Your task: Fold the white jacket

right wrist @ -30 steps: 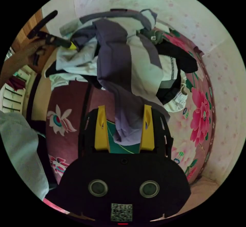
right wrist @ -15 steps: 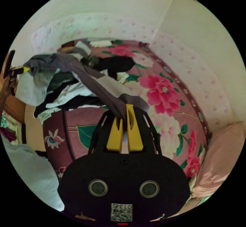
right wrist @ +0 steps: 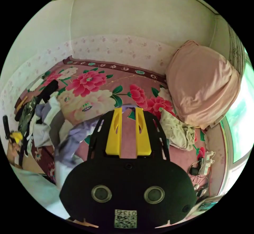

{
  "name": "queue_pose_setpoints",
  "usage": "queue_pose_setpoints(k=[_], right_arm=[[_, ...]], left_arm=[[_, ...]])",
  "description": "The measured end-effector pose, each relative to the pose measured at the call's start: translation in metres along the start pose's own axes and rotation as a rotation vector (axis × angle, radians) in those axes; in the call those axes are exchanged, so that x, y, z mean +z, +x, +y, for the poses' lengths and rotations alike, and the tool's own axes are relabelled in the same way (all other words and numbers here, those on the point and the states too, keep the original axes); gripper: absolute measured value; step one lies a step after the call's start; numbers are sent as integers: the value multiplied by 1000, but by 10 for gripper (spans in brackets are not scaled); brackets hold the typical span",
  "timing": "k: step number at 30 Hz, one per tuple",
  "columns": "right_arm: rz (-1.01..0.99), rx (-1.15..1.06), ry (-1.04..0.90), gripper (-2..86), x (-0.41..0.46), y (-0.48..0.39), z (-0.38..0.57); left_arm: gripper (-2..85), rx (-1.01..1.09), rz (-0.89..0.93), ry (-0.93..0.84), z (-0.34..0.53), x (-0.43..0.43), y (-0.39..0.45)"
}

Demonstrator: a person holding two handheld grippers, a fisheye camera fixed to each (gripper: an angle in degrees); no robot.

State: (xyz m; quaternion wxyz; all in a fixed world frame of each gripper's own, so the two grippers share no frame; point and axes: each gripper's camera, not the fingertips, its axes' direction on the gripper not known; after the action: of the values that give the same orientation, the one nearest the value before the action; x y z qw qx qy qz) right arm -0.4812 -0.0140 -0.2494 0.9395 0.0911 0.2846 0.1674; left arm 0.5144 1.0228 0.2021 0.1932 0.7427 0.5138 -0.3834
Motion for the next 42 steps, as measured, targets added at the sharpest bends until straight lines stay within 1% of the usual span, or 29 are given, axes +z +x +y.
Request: queue_pose_setpoints(k=[2,3,5,7,8,9,11,12,14,15,17,19,20,22,23,24,25,26,27,29,31,32,33,34,36,37,39,40,42], right_arm=[[-5,-29,-24,107,4,-2,54],[-65,-45,-67,114,13,-10,89],[-177,-43,-148,121,29,-29,137],[-259,-42,-188,128,41,-57,178],[-310,-61,-198,135,47,-79,199],[-346,-80,-212,141,52,-103,216],[-423,-95,-241,149,62,-137,232],[-448,-152,-287,154,71,-161,238],[-467,-208,-369,160,86,-189,243],[-496,-233,-399,162,94,-202,244],[-485,-273,-456,159,108,-220,246],[-448,-308,-520,149,124,-234,250],[-435,-310,-558,127,135,-240,254],[-434,-276,-616,73,149,-245,257],[-452,-255,-649,44,155,-246,257],[-506,-254,-668,32,157,-246,254],[-525,-270,-681,29,157,-246,251],[-540,-291,-688,25,155,-243,244],[-527,-287,-654,22,149,-234,232],[-449,-258,-574,20,140,-208,203],[-322,-213,-440,20,124,-174,161],[-222,-216,-356,20,111,-154,126],[-93,-230,-259,21,94,-138,89],[-25,-236,-204,22,82,-130,70],[171,-209,64,24,8,-104,0],[199,-196,130,24,-15,-98,-14],[301,-180,358,23,-100,-91,-39],[334,-186,414,23,-119,-93,-38],[465,-237,563,23,-178,-108,-22]], left_arm=[[106,-137,-137,17,15,-14,-35],[124,-225,-198,40,24,-24,-60],[148,-324,-288,63,29,-36,-89],[158,-312,-405,51,22,-40,-104],[166,-283,-502,21,12,-38,-110],[170,-254,-554,-5,-2,-33,-116],[177,-205,-622,-43,-25,-23,-126],[181,-198,-630,-59,-42,-15,-135],[185,-160,-634,-87,-70,-1,-149],[188,-134,-672,-123,-88,10,-159],[194,-99,-748,-186,-112,30,-176],[200,-102,-803,-241,-130,47,-199],[197,-134,-822,-280,-138,56,-218],[177,-229,-774,-332,-142,67,-253],[121,-317,-656,-346,-140,72,-275],[27,-389,-479,-335,-137,73,-294],[24,-404,-398,-313,-136,73,-301],[18,-425,-298,-233,-138,66,-309],[14,-425,-203,-163,-146,60,-315],[10,-410,-122,-91,-172,53,-314],[7,-305,-84,-11,-220,43,-293],[6,-224,-83,27,-260,34,-269],[5,-121,-90,64,-303,23,-235],[5,-65,-99,86,-323,15,-214],[5,188,-90,234,-386,-32,-116],[5,252,-83,281,-395,-47,-88],[8,465,-104,448,-397,-105,12],[8,512,-112,470,-391,-117,33],[10,677,-173,515,-350,-150,104]])
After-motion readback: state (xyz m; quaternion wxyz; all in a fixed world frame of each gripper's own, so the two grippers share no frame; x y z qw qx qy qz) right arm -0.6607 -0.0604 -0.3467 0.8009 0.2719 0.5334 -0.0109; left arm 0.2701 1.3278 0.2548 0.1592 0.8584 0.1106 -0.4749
